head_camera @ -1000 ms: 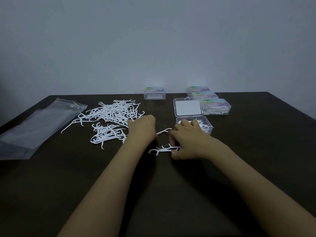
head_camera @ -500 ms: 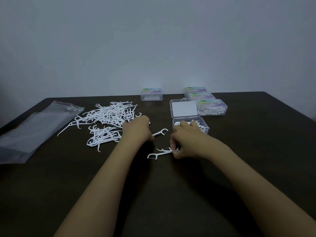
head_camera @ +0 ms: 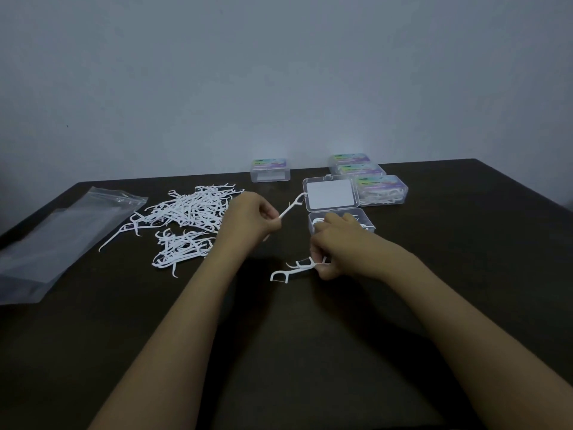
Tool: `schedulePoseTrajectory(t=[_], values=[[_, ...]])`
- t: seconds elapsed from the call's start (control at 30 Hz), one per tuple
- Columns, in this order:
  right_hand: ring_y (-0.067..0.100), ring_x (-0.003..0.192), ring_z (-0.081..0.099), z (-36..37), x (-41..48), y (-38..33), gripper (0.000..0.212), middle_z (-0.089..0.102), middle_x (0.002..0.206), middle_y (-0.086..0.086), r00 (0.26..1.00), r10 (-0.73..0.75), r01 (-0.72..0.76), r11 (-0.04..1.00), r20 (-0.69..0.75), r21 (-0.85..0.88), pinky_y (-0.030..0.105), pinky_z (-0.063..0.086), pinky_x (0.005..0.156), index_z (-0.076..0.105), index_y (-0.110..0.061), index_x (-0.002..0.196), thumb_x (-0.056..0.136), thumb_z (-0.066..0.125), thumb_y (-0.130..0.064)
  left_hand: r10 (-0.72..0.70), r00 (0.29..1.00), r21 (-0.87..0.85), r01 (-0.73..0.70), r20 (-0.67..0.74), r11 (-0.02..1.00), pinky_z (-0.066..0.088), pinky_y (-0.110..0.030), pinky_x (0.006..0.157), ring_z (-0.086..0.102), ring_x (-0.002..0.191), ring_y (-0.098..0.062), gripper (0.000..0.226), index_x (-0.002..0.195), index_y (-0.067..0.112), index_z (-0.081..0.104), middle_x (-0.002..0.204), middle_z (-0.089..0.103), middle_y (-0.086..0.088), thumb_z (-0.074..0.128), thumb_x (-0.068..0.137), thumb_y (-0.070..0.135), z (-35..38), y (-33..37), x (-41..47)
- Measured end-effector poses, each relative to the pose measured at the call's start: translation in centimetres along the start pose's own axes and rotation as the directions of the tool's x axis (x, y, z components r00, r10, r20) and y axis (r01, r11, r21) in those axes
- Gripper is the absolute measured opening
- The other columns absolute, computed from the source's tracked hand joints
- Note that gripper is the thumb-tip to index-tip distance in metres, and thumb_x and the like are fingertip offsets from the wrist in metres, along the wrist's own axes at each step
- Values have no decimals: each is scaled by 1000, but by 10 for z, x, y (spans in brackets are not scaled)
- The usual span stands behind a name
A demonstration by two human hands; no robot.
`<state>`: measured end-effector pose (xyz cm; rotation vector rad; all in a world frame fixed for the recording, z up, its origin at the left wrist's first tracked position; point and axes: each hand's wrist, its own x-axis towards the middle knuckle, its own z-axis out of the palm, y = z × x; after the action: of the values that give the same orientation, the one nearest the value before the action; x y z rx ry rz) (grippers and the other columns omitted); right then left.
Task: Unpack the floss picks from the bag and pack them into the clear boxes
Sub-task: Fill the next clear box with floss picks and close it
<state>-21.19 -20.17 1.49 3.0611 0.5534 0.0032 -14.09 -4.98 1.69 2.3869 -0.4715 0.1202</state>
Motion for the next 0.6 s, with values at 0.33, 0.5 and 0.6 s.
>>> schedulePoseTrajectory(t=[0.33, 0.5, 0.6], values=[[12, 77, 49, -28, -30, 54, 26, 57, 78, -1, 944, 254, -124, 865, -211, 487, 31, 42, 74, 55, -25, 64, 79, 67, -8, 265, 923, -182, -321, -278, 929, 47, -19, 69, 52, 58, -5, 7, 84, 6, 73, 73, 64, 5, 69, 79, 8, 50, 28, 3], [11, 94, 37, -18, -34, 77, 6, 45, 85, -11, 855, 421, -237, 836, -304, 495, 28, 34, 80, 63, -13, 78, 81, 68, -15, 297, 921, -144, -339, -253, 930, 47, -48, 85, 55, 74, -16, 10, 88, 8, 74, 85, 71, -3, 68, 81, 8, 64, 37, 5], [9, 86, 42, -12, -29, 79, 7, 46, 89, -6, 834, 451, -239, 814, -317, 530, 20, 37, 70, 62, -9, 79, 81, 67, -13, 299, 932, -122, -327, -207, 937, 45, -46, 88, 59, 84, -24, 15, 94, 8, 74, 91, 70, -7, 66, 81, 5, 65, 41, 5]])
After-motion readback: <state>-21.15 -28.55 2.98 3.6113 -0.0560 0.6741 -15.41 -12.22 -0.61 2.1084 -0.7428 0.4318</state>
